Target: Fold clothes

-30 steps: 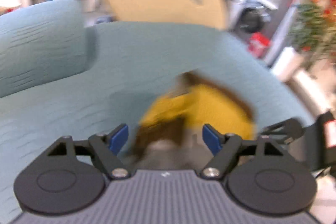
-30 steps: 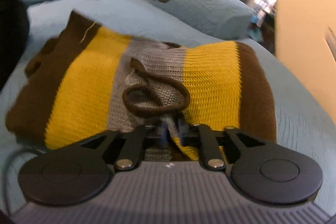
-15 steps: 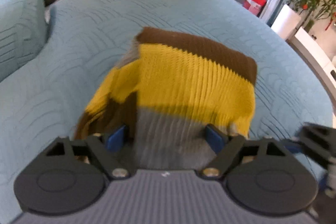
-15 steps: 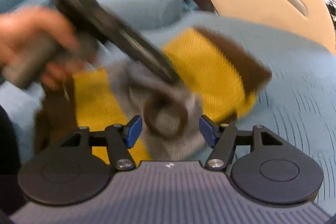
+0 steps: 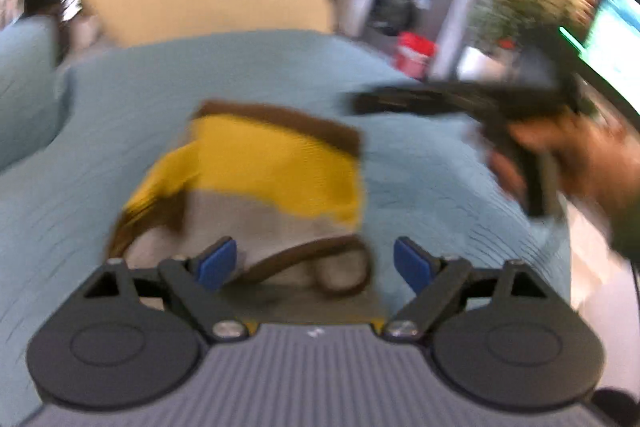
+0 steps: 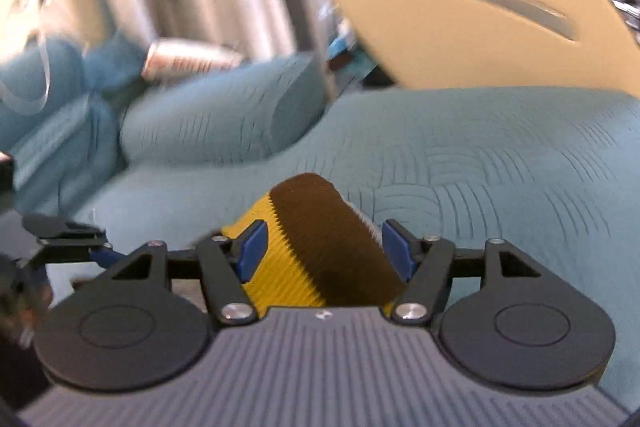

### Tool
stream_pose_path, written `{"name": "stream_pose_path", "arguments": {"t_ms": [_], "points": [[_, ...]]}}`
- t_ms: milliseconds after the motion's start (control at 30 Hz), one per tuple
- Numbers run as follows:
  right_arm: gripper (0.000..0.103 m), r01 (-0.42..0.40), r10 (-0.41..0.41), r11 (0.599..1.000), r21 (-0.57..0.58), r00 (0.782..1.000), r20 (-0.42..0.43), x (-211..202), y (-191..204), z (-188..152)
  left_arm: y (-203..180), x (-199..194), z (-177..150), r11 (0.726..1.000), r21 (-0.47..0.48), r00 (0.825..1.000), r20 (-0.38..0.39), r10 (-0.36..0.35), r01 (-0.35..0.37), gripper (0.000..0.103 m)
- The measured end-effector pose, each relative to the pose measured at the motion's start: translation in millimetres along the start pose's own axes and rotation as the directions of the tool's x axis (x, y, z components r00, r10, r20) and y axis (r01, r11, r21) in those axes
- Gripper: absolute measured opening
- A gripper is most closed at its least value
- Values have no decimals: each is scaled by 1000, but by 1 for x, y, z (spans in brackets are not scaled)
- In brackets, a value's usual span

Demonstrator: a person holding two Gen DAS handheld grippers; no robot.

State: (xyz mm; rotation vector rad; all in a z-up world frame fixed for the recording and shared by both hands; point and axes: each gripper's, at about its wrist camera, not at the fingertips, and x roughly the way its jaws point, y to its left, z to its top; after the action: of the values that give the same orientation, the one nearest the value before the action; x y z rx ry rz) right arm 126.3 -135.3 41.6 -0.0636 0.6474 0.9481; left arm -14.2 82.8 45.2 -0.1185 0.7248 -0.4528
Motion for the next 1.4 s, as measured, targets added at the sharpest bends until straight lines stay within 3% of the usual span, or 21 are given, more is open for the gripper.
{"name": "stream_pose_path", "arguments": {"t_ms": [67, 133, 233, 333, 367, 400, 433, 467, 533, 567, 600, 633, 700, 767, 900, 1033, 1133, 1233, 1333, 1367, 1400], "points": [[66, -62, 61, 998, -11, 996, -57, 12, -14, 14, 1, 20, -1, 997, -33, 997, 13, -75, 76, 87], [66, -119, 117, 993, -12, 985, -125, 30, -25, 26, 4, 40, -7, 994, -37, 994, -34, -104, 102, 85], [66, -201, 211, 978, 63, 937, -277, 73, -56, 29, 13, 65, -21, 993, -44, 989, -96, -115, 111, 82], [85, -272, 315, 946, 174, 896, -313, 94, -73, 22, 15, 65, -23, 992, -26, 987, -94, -127, 125, 82], [88, -299, 358, 930, 214, 873, -331, 103, -76, 16, 16, 66, -23, 991, -29, 987, -94, -131, 129, 83], [88, -321, 403, 909, 264, 837, -371, 115, -78, 8, 17, 66, -24, 991, -30, 987, -95, -133, 130, 83], [90, -341, 425, 901, 268, 819, -385, 121, -74, 1, 17, 67, -26, 991, -26, 986, -95, -134, 133, 83], [100, -361, 446, 892, 272, 802, -398, 126, -70, -6, 18, 68, -27, 991, -23, 986, -96, -136, 135, 83], [94, -379, 433, 902, 209, 804, -407, 120, -58, -5, 18, 70, -29, 991, -5, 986, -101, -131, 131, 83], [72, -373, 429, 903, 214, 809, -402, 116, -58, -5, 17, 69, -29, 992, 1, 986, -102, -129, 130, 83], [63, -350, 410, 911, 220, 836, -365, 106, -59, 1, 16, 64, -28, 992, -1, 986, -101, -129, 130, 83], [59, -350, 397, 917, 193, 845, -357, 101, -55, 3, 18, 63, -27, 991, -12, 986, -102, -131, 130, 83], [52, -336, 339, 939, 69, 880, -334, 75, -27, 8, 22, 56, -25, 988, -55, 984, -100, -147, 142, 83], [49, -322, 297, 946, -38, 907, -297, 50, 2, 13, 28, 57, -20, 982, -119, 982, -99, -160, 148, 82], [49, -209, 149, 942, -262, 962, -228, -9, 62, 20, 30, 49, -17, 980, -119, 980, -102, -169, 157, 78], [49, -106, 47, 918, -381, 986, -161, -42, 120, 9, 35, -27, -30, 984, -88, 981, -104, -161, 152, 79], [50, 66, -129, 820, -569, 989, -72, -56, 193, -22, 56, -97, -43, 991, -103, 993, -73, -97, 89, 89], [51, 252, -281, 652, -715, 956, 81, -52, 275, -83, 74, -157, -45, 994, -108, 1000, -19, -6, 4, 91], [55, 321, -382, 452, -832, 913, 144, -16, 328, -160, 74, -187, -34, 995, -90, 999, 32, 41, -38, 97], [62, 323, -411, 385, -864, 899, 153, -1, 343, -186, 72, -190, -30, 995, -89, 998, 34, 46, -43, 97], [69, 306, -425, 364, -880, 895, 136, 9, 349, -202, 69, -188, -27, 995, -90, 999, 30, 42, -39, 98]]}}
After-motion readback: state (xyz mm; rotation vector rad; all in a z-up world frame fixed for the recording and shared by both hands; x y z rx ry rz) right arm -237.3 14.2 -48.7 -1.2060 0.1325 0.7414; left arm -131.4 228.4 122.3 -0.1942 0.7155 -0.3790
